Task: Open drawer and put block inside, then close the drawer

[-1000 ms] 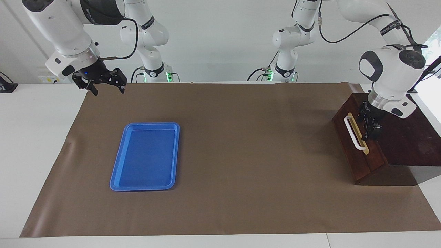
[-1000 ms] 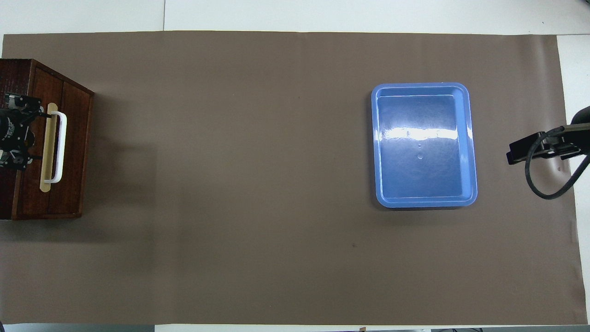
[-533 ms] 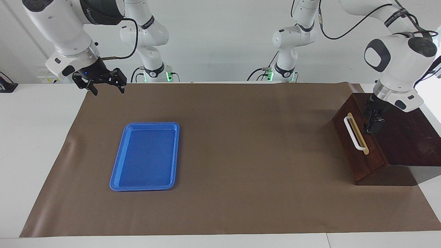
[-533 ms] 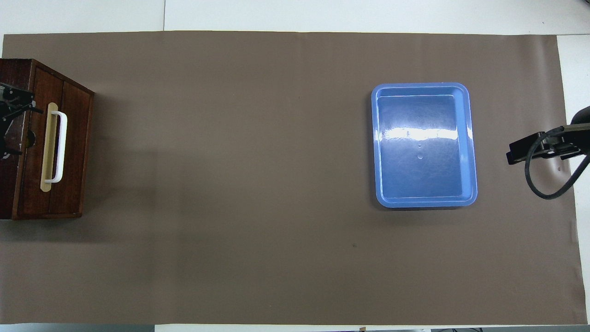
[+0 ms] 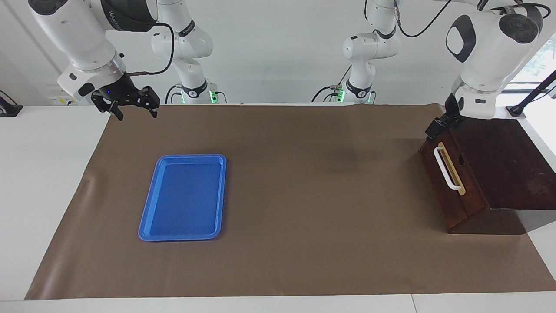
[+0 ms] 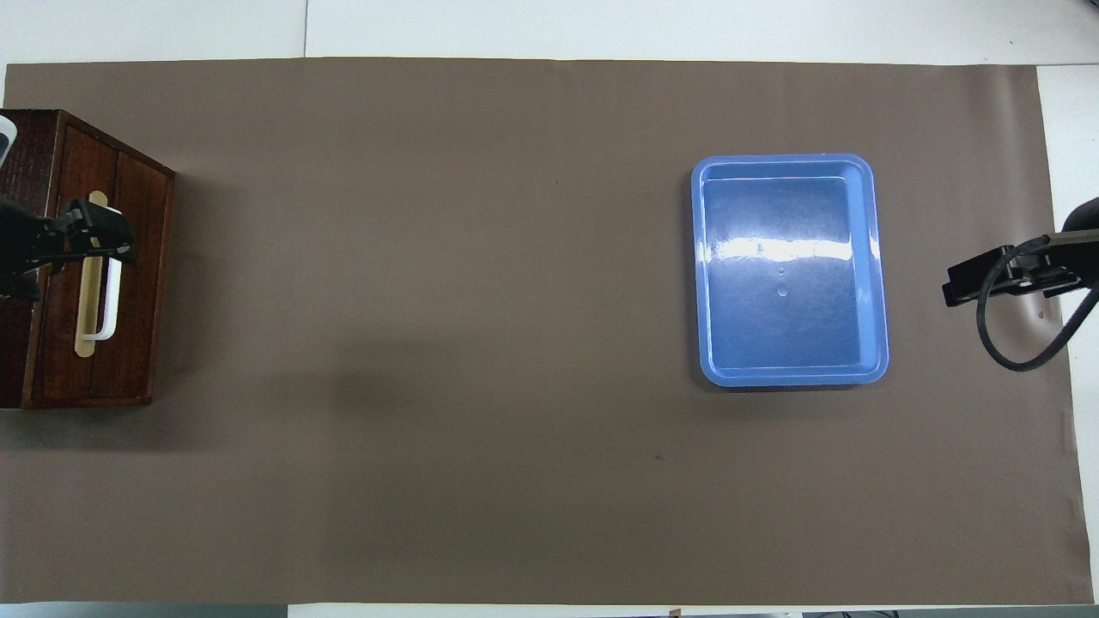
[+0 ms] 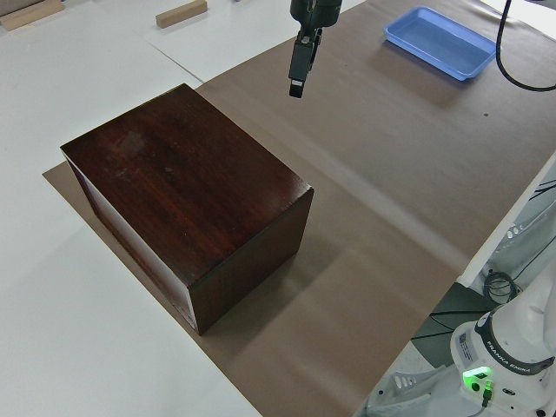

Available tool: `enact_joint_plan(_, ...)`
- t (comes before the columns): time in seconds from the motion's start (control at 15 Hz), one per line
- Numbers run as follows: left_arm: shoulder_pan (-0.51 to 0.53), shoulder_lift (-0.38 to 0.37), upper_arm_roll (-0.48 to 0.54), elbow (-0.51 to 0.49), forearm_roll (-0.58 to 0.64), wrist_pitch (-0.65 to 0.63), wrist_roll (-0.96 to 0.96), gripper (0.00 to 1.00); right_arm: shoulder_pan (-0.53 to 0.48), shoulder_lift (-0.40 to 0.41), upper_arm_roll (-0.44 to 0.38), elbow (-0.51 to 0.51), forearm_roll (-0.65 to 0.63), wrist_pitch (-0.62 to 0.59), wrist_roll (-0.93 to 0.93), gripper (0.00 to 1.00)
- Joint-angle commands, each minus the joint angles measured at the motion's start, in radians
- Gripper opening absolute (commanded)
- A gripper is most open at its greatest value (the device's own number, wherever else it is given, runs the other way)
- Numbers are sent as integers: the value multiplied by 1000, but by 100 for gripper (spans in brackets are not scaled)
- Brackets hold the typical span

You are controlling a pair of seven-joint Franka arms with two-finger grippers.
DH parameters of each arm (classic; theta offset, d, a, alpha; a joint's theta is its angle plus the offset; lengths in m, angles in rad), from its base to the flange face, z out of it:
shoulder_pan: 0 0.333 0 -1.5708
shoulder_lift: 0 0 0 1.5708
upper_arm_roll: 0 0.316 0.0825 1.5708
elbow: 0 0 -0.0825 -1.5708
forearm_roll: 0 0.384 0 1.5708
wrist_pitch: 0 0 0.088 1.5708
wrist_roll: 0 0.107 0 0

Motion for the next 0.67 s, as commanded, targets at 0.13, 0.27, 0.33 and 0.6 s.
enact_joint_plan(0.13, -13, -10, 15, 48, -91, -82, 200, 100, -10, -25, 6, -29, -17, 7, -16, 100)
enact_joint_plan(0.27, -13, -10, 16, 53, -91, -82, 205, 100, -10, -25, 6, -29, -17, 7, -16, 100)
enact_joint_plan(0.33, -13, -12, 15, 53, -91, -78, 205, 100, -10, -25, 6, -29, -17, 7, -16, 100)
enact_joint_plan(0.6, 2, -9, 16, 67, -90, -87, 239, 100, -10, -25, 6, -29, -17, 7, -16, 100)
